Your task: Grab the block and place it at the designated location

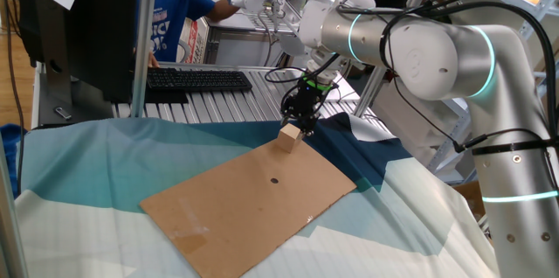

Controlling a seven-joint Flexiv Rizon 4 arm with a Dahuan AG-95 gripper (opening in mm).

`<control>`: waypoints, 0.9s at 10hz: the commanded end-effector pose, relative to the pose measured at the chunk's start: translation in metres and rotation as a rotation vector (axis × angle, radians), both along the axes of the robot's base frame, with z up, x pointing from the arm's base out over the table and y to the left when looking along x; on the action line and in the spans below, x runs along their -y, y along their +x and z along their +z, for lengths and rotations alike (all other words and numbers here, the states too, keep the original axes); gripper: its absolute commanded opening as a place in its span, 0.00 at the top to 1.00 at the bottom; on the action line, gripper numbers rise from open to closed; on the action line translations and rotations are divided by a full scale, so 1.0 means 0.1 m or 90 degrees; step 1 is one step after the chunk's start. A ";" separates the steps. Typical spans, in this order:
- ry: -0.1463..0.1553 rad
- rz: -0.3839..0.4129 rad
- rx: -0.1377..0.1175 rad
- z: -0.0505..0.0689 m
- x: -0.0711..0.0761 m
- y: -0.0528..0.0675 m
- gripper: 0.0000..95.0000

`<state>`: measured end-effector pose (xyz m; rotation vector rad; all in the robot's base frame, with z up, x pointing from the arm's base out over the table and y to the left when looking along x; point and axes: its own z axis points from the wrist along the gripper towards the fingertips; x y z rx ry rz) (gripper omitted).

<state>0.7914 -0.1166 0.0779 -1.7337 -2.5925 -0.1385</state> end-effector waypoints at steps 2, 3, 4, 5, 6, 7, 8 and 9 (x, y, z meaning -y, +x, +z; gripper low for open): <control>-0.002 -0.002 0.000 0.00 -0.01 0.00 0.20; -0.002 -0.003 0.000 0.00 -0.01 0.00 0.20; -0.001 -0.008 0.001 -0.01 -0.01 0.00 0.20; -0.003 -0.009 0.005 -0.03 -0.02 0.00 0.20; -0.005 -0.010 0.011 -0.04 -0.02 0.00 0.20; -0.006 -0.006 0.016 -0.06 -0.02 0.00 0.20; -0.006 -0.003 0.021 -0.07 -0.03 0.01 0.20; -0.006 0.001 0.026 -0.10 -0.03 0.01 0.20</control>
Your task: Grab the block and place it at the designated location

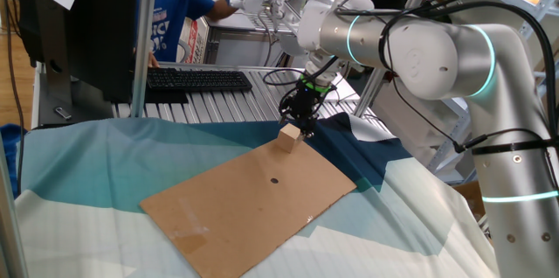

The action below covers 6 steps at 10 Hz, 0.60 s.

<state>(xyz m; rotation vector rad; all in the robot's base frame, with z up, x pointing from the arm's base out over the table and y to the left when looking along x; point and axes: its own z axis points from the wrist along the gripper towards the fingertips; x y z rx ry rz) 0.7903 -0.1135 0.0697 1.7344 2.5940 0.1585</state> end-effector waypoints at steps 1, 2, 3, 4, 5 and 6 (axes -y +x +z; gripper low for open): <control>-0.001 0.003 0.007 -0.04 -0.01 0.02 0.20; -0.003 0.005 0.010 -0.06 -0.01 0.02 0.20; -0.002 0.009 0.018 -0.09 -0.01 0.02 0.20; -0.003 0.009 0.018 -0.10 -0.01 0.02 0.20; -0.002 0.009 0.018 -0.10 -0.01 0.02 0.20; -0.002 0.008 0.019 -0.10 -0.01 0.02 0.20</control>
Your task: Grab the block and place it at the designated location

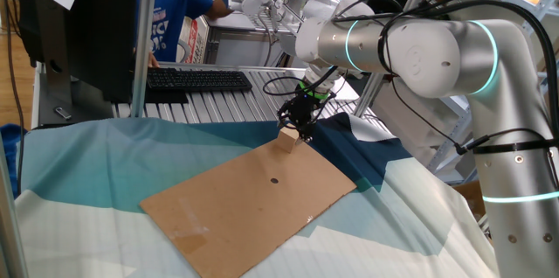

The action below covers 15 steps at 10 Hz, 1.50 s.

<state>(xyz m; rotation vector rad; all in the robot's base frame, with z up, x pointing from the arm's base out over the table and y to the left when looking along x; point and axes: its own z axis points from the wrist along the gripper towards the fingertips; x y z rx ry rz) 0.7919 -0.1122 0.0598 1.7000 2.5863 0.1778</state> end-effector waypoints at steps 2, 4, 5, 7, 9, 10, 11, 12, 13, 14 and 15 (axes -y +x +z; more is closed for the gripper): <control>0.000 -0.003 0.001 0.00 0.01 0.00 0.20; 0.001 -0.004 0.001 0.00 0.01 0.00 0.20; 0.002 -0.002 0.001 0.00 0.01 0.00 0.20; -0.002 0.002 0.005 -0.02 0.00 0.00 0.20; -0.004 0.004 0.008 -0.03 0.02 0.00 0.20; -0.003 0.008 0.008 -0.03 0.02 0.00 0.20; -0.004 0.012 0.008 -0.03 0.02 0.00 0.20; -0.004 0.016 0.008 -0.02 0.02 0.00 0.20; -0.005 0.022 0.009 -0.02 0.02 0.00 0.20; -0.005 0.025 0.009 -0.03 0.02 0.00 0.20; -0.006 0.035 0.010 -0.03 0.02 0.00 0.20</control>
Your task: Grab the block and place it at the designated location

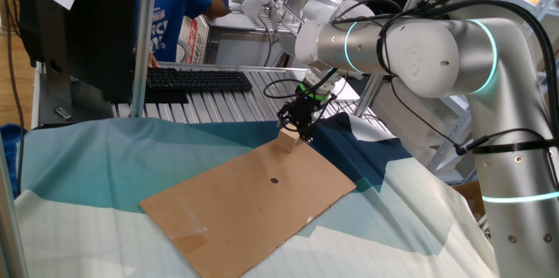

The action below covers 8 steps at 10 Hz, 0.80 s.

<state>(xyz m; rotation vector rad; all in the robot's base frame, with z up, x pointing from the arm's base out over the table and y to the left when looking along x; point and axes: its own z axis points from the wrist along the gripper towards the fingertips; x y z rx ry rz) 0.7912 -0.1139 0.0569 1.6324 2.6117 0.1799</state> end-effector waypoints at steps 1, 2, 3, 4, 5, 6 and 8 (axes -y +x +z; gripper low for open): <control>-0.001 0.020 0.001 0.00 0.00 0.01 0.20; -0.002 0.033 0.002 0.00 -0.01 0.01 0.20; -0.004 0.040 0.003 0.00 -0.01 0.01 0.20; -0.004 0.041 0.005 0.00 -0.01 0.01 0.20; -0.005 0.040 0.005 0.00 -0.01 0.01 0.20; -0.005 0.034 0.006 -0.01 -0.01 0.01 0.20; -0.006 0.033 0.011 -0.03 0.00 0.01 0.20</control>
